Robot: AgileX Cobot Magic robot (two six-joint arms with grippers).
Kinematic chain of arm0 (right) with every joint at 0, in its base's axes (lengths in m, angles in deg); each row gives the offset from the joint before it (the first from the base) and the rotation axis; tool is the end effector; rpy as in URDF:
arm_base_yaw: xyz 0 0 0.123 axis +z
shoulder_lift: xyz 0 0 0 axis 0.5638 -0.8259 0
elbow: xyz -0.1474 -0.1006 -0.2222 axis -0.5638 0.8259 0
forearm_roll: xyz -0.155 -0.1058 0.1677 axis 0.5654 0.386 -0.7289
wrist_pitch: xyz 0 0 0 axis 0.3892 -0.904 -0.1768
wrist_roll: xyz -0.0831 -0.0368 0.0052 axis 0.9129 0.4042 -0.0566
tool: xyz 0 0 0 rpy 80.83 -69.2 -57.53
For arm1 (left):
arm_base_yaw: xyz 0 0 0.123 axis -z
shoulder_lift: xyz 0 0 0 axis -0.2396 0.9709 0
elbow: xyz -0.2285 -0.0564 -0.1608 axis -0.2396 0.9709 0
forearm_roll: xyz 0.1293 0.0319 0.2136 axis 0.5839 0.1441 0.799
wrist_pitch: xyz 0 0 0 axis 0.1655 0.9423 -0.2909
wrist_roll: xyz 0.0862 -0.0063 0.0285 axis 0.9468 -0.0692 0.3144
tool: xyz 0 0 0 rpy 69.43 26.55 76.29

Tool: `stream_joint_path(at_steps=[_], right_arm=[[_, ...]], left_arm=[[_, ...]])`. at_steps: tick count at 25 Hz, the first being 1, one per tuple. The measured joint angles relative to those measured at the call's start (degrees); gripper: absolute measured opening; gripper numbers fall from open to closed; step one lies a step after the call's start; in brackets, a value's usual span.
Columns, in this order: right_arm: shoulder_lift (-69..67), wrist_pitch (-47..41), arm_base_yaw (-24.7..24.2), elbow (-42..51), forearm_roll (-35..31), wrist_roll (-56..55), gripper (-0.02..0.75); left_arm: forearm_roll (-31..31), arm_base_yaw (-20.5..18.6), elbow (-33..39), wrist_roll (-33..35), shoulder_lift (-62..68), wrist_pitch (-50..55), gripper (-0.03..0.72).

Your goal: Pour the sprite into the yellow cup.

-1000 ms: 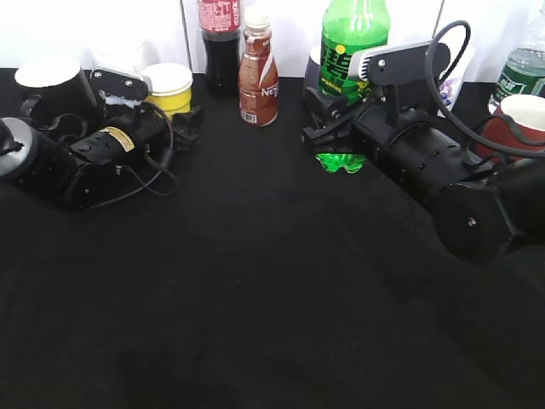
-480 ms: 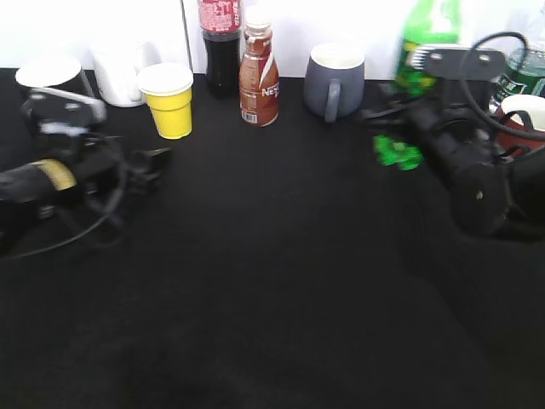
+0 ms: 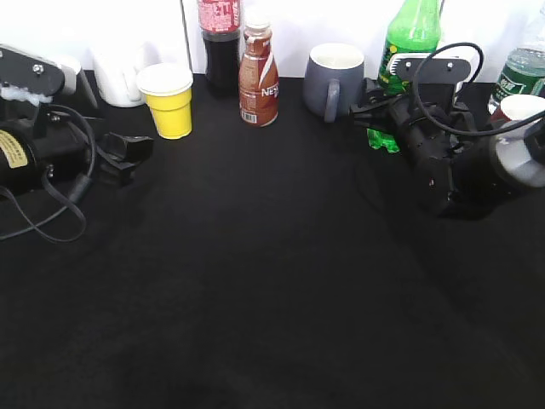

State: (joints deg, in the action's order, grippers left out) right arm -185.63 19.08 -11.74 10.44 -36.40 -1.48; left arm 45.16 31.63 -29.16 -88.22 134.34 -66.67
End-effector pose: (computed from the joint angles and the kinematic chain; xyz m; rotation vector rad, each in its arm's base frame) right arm 0.3986 0.1335 0.1120 -0.0380 1.5867 0.0570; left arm 0.2849 -0.1043 0.1826 0.4937 1.9318 -0.2712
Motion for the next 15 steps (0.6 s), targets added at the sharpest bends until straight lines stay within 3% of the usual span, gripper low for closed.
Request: stream_joint_path(at_steps=[8, 10, 12, 15], right_arm=[[6.44, -1.65, 0.54, 10.51, 0.03, 0.7, 0.639], [12.2, -4.52, 0.54, 14.37, 0.03, 0.7, 0.633], [22.16, -22.43, 0.54, 15.04, 0.03, 0.88, 0.625], [35.8, -54.08, 0.48, 14.54, -4.53, 4.38, 0.595]], left_arm=[[0.11, 0.13, 0.0, 0.0, -2.77, 2.58, 0.566], [0.11, 2.12, 0.01, 0.0, -5.35, 6.35, 0.566], [-1.02, 5.84, 0.01, -0.05, -9.31, 13.34, 0.566], [-9.41, 8.49, -1.56, -0.05, -15.09, 36.66, 0.566]])
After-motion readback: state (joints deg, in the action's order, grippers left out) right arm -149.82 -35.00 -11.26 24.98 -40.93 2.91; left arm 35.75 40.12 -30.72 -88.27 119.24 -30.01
